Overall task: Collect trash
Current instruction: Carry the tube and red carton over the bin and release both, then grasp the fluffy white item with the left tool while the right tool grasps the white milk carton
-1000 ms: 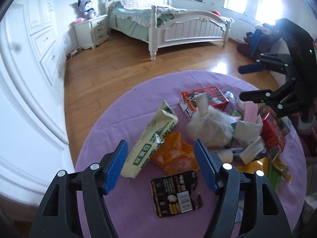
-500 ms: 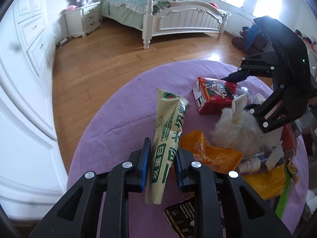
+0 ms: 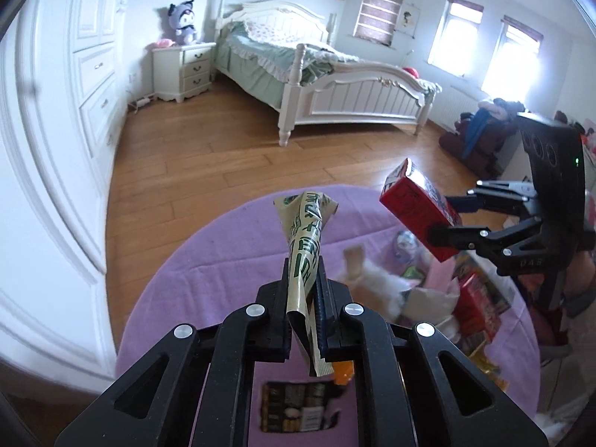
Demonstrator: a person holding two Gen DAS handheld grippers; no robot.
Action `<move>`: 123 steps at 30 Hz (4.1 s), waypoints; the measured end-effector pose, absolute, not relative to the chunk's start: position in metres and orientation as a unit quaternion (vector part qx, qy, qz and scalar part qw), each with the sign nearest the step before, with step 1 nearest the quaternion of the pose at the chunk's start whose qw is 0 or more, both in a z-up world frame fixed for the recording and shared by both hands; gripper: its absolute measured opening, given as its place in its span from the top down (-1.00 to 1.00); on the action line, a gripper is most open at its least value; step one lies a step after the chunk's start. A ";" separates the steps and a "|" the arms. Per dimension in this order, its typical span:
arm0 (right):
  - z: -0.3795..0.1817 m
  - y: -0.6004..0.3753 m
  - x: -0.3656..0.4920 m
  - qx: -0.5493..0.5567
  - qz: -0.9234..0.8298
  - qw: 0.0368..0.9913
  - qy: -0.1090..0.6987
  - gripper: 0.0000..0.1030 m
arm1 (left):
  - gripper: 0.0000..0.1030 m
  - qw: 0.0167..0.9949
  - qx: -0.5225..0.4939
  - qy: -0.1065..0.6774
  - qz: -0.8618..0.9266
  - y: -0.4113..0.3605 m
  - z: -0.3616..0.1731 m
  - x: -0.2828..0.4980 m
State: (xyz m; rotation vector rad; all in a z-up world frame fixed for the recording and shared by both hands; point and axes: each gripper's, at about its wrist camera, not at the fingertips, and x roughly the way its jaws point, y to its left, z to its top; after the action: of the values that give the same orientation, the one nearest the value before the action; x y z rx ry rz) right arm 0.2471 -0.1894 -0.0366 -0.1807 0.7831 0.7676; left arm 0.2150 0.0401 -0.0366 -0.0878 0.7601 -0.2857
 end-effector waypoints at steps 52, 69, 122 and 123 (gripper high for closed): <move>-0.201 -0.605 0.143 0.308 0.008 0.879 0.365 0.04 | 0.79 0.776 0.020 0.522 -0.353 -0.462 -0.173 0.249; -0.174 -0.596 0.129 0.301 -0.002 0.883 0.359 -0.27 | -0.31 0.801 0.028 0.489 -0.343 -0.445 -0.138 0.227; -0.091 -0.310 0.198 0.052 0.193 0.898 0.393 0.25 | 0.19 0.910 -0.082 0.380 -0.144 -0.035 -0.057 0.243; -0.085 -0.316 0.194 0.058 0.190 0.903 0.380 0.25 | 0.19 0.911 -0.085 0.374 -0.149 -0.042 -0.050 0.240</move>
State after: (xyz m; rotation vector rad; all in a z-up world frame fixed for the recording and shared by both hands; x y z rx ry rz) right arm 0.1942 -0.3159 -0.0849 0.1196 0.7857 0.3932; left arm 0.2399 -0.0416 -0.0495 -0.1751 0.7716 -0.3071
